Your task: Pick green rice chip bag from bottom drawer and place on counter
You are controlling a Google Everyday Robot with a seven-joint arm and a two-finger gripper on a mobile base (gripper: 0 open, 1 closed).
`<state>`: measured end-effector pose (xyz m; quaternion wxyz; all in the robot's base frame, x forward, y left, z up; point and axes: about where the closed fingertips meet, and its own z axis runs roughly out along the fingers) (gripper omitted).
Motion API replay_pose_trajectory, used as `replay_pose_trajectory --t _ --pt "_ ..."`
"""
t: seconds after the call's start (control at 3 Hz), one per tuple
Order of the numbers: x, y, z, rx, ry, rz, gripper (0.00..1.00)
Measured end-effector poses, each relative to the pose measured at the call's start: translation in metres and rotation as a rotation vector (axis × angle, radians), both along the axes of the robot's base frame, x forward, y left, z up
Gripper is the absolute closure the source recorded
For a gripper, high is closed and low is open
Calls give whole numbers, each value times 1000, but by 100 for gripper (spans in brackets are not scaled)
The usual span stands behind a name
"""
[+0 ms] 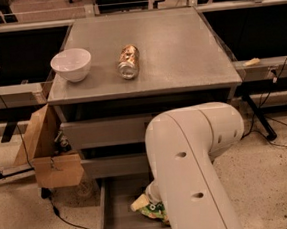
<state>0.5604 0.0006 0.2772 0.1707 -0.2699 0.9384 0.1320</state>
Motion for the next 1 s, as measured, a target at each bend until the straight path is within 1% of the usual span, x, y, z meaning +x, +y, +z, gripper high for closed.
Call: replay_pose_trajectory --t 0.33,0.67,1.0 --pt "0 -1 0 0 0 -1 0" --pt "12 0 -6 11 -34 77 0" --pt "27 0 -15 26 -85 218 0"
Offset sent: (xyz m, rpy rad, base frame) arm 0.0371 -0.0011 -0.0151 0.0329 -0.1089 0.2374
